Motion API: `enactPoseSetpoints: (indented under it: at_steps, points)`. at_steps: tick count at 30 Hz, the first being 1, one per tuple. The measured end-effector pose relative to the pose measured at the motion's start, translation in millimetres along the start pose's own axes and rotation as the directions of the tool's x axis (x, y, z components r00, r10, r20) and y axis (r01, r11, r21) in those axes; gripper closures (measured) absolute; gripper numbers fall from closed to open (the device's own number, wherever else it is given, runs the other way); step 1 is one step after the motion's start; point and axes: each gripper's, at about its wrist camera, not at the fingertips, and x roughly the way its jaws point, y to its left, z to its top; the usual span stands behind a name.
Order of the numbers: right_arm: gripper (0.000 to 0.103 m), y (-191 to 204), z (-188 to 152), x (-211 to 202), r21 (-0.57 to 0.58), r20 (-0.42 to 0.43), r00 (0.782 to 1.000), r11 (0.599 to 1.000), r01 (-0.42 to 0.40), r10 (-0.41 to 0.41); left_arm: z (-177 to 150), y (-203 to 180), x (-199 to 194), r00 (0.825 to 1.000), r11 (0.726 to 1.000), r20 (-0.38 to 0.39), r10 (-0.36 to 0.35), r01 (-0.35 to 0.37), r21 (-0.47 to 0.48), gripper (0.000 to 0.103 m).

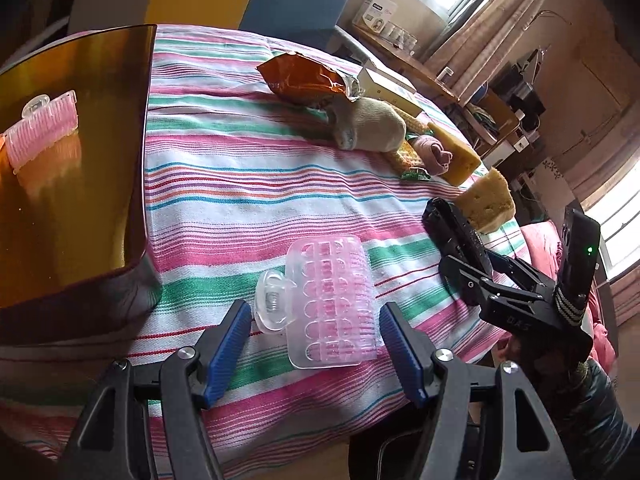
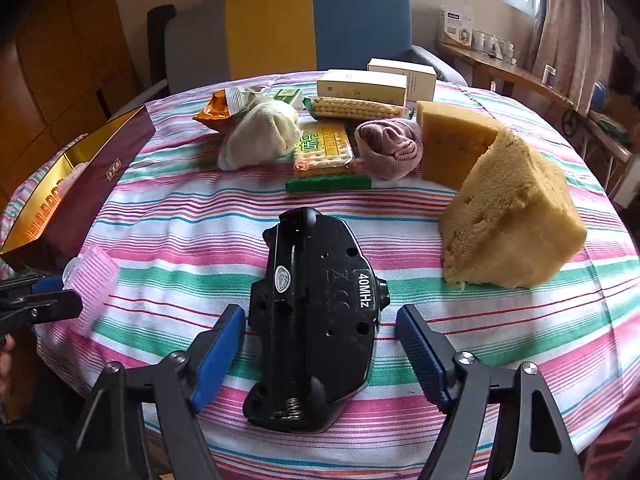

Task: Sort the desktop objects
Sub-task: 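Hold roller in left tool while right tool grasps black handheld device, then carry roller and black device into gold tray and open both tools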

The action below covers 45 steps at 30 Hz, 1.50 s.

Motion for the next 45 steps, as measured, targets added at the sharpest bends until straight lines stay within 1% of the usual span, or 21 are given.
enactPoseSetpoints:
  at_steps: [4,7,10,13,16,18,21,23,25,28,30,31,33,34,40,45]
  points:
    - [0.029,2,0,0,-0.017,0.01,1.0,1.0,0.023,-0.023,-2,-9,2,0.999,0.997,-0.002,0.047,-0.047,0.054,0.035]
    - [0.039,4,1,0,-0.03,0.015,0.999,0.999,0.029,-0.029,-3,-15,3,0.996,0.993,-0.003,0.084,-0.084,0.087,0.037]
    - [0.04,4,1,0,-0.033,0.018,0.999,0.999,0.033,-0.032,-3,-23,6,0.991,0.982,0.001,0.133,-0.132,0.134,0.037]
    - [0.04,4,0,0,-0.023,0.021,0.999,0.999,0.033,-0.033,-4,-25,8,0.989,0.976,0.009,0.15,-0.15,0.16,0.038]
    - [0.04,4,1,0,-0.011,0.018,0.999,0.999,0.034,-0.033,-4,-24,7,0.989,0.976,0.016,0.147,-0.148,0.163,0.038]
    - [0.038,2,2,1,0.006,0.006,1.0,1.0,0.014,-0.014,-5,-23,6,0.989,0.975,0.019,0.146,-0.147,0.164,0.038]
    - [0.031,2,5,4,0.02,-0.017,1.0,1.0,-0.013,0.014,-6,-24,7,0.988,0.973,0.03,0.149,-0.152,0.172,0.038]
    - [0.023,7,6,6,0.004,-0.026,1.0,1.0,-0.006,0.007,-6,-23,7,0.989,0.974,0.032,0.146,-0.149,0.171,0.038]
    - [0.019,11,6,8,-0.001,-0.03,1.0,1.0,-0.002,0.002,-6,-22,6,0.99,0.976,0.031,0.139,-0.142,0.166,0.038]
    - [0.019,10,6,7,0.013,-0.036,0.999,1.0,-0.002,0.003,-6,-21,6,0.991,0.978,0.031,0.13,-0.134,0.16,0.038]
    - [0.021,10,5,5,0.014,-0.039,0.999,1.0,0.008,-0.007,-6,-22,6,0.991,0.977,0.035,0.13,-0.134,0.165,0.038]
    - [0.027,10,5,4,0.008,-0.039,0.999,1.0,0.022,-0.022,-7,-22,5,0.991,0.977,0.037,0.129,-0.134,0.166,0.038]
    - [0.034,9,3,2,0.007,-0.031,0.999,0.999,0.036,-0.035,-7,-22,5,0.991,0.977,0.041,0.128,-0.133,0.167,0.039]
    - [0.041,8,2,0,0.011,-0.028,0.999,0.999,0.041,-0.04,-7,-22,5,0.991,0.977,0.042,0.127,-0.132,0.166,0.039]
    - [0.041,10,-1,-4,0.008,-0.018,0.999,0.999,0.042,-0.042,-7,-21,0,0.991,0.979,0.059,0.117,-0.125,0.159,0.039]
    - [0.041,14,0,-6,0.029,-0.017,1.0,1.0,-0.002,0.003,-6,-23,-8,0.99,0.98,0.093,0.105,-0.119,0.158,0.039]
